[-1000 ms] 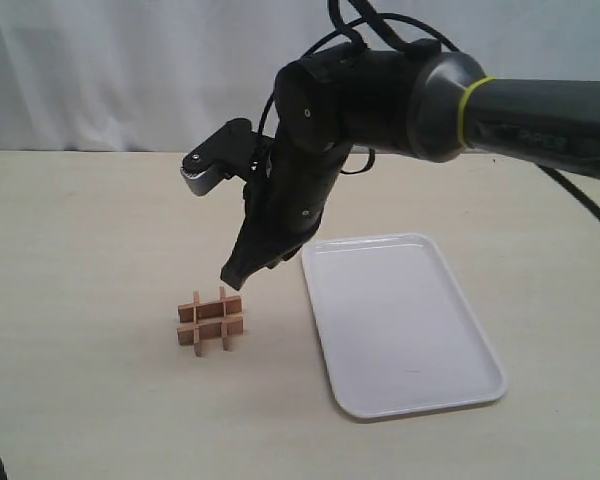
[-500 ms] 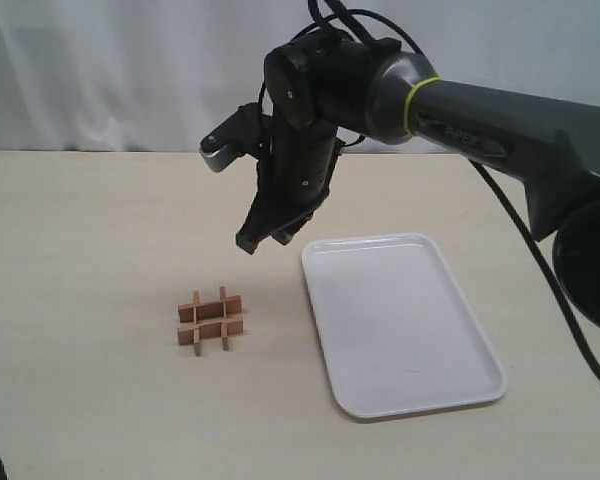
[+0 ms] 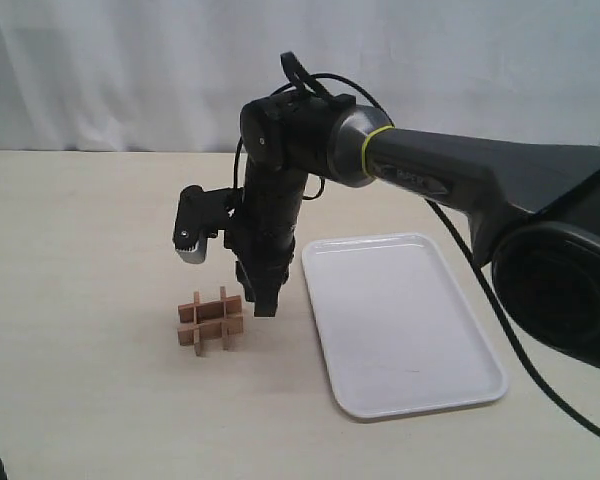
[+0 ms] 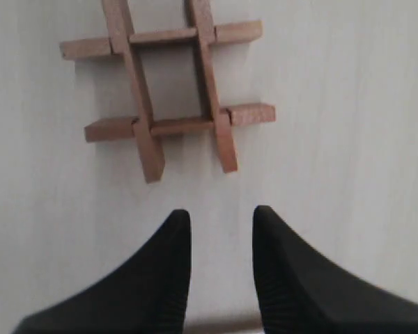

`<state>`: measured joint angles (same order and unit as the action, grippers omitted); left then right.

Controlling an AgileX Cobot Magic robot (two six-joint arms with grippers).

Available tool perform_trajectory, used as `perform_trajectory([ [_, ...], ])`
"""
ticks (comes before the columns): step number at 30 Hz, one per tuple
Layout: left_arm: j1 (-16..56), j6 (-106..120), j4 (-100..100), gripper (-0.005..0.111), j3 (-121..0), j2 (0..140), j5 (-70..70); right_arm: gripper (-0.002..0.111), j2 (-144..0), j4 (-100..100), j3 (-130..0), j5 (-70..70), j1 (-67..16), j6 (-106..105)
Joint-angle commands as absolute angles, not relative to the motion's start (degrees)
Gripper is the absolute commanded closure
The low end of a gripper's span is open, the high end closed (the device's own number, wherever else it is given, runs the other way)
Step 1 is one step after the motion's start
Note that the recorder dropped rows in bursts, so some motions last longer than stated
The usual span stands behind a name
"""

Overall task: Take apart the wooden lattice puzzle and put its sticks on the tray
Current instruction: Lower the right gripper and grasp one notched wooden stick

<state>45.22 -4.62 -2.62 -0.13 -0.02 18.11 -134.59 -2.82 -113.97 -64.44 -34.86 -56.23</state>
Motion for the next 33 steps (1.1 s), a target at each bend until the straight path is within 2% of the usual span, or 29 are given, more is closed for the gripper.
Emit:
perform_trajectory([
  [1, 45.4, -4.8, -2.4, 0.107, 0.0, 0.0, 17.7, 0.078, -135.9, -3.8, -114.5, -60.3, -34.8, -58.3],
  [29, 45.4, -4.8, -2.4, 0.107, 0.0, 0.0, 17.7, 0.078, -138.6, -7.1, -114.5, -58.6, -34.8, -62.3],
  [31, 45.4, -4.8, -2.4, 0.107, 0.0, 0.0, 17.7, 0.082, -138.7, -7.1, -114.5, -58.7, -34.8, -62.3],
  [33, 45.4, -4.8, -2.4, 0.107, 0.0, 0.0, 17.7, 0.091, -138.7, -7.1, -114.5, -59.0, -34.8, -62.3],
])
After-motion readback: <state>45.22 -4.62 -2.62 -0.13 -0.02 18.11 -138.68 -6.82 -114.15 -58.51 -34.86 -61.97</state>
